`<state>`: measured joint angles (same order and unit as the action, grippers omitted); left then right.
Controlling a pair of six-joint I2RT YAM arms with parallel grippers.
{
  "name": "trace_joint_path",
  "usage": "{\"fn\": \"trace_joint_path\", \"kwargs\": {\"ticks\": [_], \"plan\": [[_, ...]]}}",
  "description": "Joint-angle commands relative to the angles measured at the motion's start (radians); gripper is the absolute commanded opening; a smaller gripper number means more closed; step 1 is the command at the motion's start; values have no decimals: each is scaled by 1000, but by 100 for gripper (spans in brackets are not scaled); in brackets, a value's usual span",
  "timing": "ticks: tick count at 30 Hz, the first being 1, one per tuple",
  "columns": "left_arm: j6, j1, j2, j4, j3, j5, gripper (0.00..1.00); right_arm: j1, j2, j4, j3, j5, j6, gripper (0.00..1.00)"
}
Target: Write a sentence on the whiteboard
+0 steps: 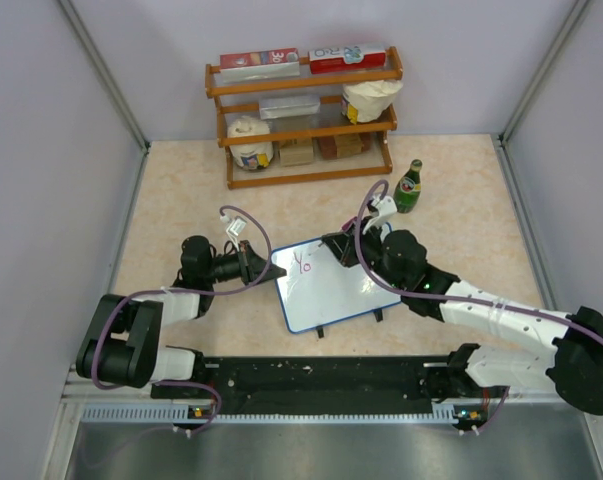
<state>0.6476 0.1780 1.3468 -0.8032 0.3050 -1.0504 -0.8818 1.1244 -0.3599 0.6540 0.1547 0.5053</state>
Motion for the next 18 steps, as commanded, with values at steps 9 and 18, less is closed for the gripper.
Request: {"fn": "trace_joint_path", "kwargs": {"ticks": [9,18], "plan": [[-85,6,26,15,9,18,0,-3,44,-5,-11,23,-13,0],[-85,6,31,15,11,18,0,-5,51,9,-31,37,-13,0]]}}
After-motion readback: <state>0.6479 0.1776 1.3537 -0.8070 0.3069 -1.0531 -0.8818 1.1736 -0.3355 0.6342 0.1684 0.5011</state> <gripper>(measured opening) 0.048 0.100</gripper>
